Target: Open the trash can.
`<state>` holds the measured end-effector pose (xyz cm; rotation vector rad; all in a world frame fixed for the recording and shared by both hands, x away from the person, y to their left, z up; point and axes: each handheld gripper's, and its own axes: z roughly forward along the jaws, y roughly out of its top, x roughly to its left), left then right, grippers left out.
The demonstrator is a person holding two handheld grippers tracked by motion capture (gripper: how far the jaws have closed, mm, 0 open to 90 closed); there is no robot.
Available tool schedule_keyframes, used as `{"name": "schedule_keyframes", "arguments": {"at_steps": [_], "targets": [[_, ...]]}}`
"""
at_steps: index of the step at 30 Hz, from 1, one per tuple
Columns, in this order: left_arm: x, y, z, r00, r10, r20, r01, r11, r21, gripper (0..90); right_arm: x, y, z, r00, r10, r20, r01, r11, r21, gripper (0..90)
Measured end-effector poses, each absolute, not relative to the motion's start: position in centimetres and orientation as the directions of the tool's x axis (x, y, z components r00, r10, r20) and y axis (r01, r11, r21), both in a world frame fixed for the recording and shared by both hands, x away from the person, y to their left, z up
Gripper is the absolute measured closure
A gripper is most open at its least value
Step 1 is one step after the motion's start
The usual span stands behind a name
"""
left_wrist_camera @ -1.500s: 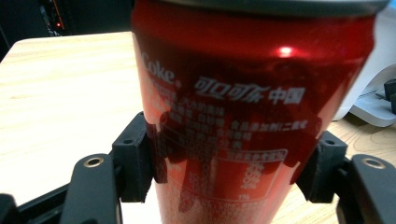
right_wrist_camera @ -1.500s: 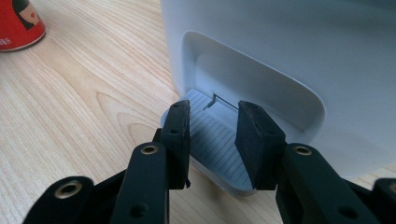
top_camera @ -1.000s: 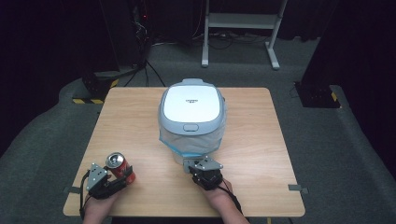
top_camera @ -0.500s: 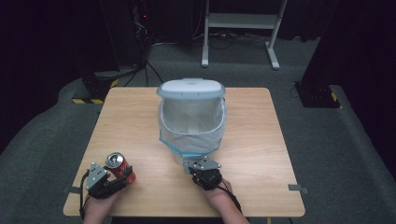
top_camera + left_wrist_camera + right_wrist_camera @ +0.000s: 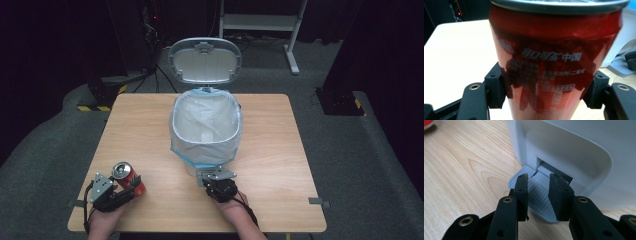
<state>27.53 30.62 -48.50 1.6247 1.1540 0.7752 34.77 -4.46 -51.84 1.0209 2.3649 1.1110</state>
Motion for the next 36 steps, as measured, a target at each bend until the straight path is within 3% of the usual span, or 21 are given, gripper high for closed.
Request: {"name": "schedule_keyframes", "arguments": {"at_steps": [36], "targets": [[27.5,28.9,-43.8,0.390,0.921,-0.003,0.241,-0.099,0.965,34.0,34.7,-4.4,-51.9,-0.689,0.725,-0.013,0.454,0.446,0.771,68.3]]}}
